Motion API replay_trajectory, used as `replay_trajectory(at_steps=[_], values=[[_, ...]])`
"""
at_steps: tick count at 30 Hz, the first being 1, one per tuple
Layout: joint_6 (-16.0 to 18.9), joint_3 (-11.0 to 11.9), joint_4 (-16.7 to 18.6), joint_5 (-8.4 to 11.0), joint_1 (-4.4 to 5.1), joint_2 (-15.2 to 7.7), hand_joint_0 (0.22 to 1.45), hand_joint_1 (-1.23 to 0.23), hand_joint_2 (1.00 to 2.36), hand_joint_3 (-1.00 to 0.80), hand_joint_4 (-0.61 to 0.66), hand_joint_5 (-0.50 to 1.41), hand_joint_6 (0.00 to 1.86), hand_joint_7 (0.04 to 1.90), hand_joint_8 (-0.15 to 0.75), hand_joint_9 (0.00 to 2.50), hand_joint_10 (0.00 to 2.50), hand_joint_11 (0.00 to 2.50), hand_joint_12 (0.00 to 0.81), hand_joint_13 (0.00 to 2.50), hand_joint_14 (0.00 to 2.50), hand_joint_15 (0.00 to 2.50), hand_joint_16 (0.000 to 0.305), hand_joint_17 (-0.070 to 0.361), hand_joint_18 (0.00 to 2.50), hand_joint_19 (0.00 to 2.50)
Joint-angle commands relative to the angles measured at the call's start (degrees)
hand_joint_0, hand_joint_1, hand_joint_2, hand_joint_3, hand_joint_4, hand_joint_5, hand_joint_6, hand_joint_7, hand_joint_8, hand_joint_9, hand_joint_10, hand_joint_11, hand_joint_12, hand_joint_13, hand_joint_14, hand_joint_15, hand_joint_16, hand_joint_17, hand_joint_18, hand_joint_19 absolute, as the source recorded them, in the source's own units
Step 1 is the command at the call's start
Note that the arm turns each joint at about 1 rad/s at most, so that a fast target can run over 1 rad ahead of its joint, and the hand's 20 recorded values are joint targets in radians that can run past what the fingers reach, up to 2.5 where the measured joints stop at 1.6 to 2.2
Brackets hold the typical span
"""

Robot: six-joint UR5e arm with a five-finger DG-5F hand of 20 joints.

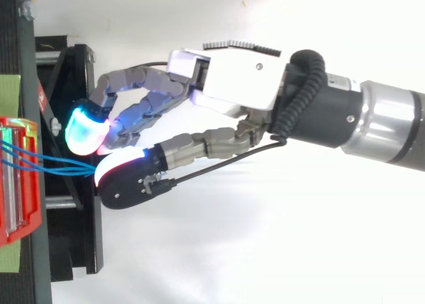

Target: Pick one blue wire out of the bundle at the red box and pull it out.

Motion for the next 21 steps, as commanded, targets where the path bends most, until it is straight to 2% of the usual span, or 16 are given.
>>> replay_trajectory(at_steps=[1, 4, 6, 8, 11, 16, 21], values=[[0.0, 0.7, 0.6, 0.01, -0.08, -0.6, 0.56, -0.63, 1.01, -0.40, 0.39, -0.11, 0.50, 1.14, 0.335, 0.72, 0.01, 0.37, 0.435, 0.74, 0.02, 0.42, 0.057, 0.128, 0.65, 0.44], [0.1, 0.8, 0.0, -0.25, -0.34, -0.6, 0.56, -0.64, 1.01, -0.37, 0.32, -0.10, 0.50, 1.23, 0.335, 0.72, 0.01, 0.37, 0.436, 0.74, 0.01, 0.42, 0.057, 0.127, 0.65, 0.44], [0.1, 0.8, 0.3, -1.04, -0.43, -0.6, 0.57, -0.64, 1.01, -0.35, 0.30, -0.11, 0.54, 1.18, 0.333, 0.70, 0.01, 0.37, 0.436, 0.74, 0.01, 0.42, 0.057, 0.127, 0.66, 0.44], [0.1, 0.8, 0.3, -1.92, -0.43, -0.6, 0.57, -0.64, 1.01, -0.36, 0.30, -0.12, 0.55, 1.16, 0.331, 0.70, 0.01, 0.38, 0.433, 0.74, 0.01, 0.43, 0.057, 0.127, 0.66, 0.44], [0.2, 0.8, 0.1, -2.01, -0.34, -0.6, 0.56, -0.64, 1.01, -0.37, 0.30, -0.13, 0.58, 1.08, 0.332, 0.70, 0.01, 0.37, 0.434, 0.75, 0.01, 0.42, 0.057, 0.128, 0.66, 0.45], [0.2, 0.7, 0.1, -2.10, -0.17, -0.6, 0.54, -0.62, 1.01, -0.40, 0.32, -0.13, 0.58, 1.08, 0.339, 0.70, 0.01, 0.38, 0.438, 0.75, 0.01, 0.43, 0.058, 0.130, 0.67, 0.45], [-1.2, 0.7, -0.4, -2.53, -0.17, -0.6, 0.52, -0.58, 1.00, -0.44, 0.33, -0.13, 0.57, 1.08, 0.346, 0.70, 0.01, 0.38, 0.443, 0.76, 0.01, 0.43, 0.060, 0.134, 0.67, 0.45]])
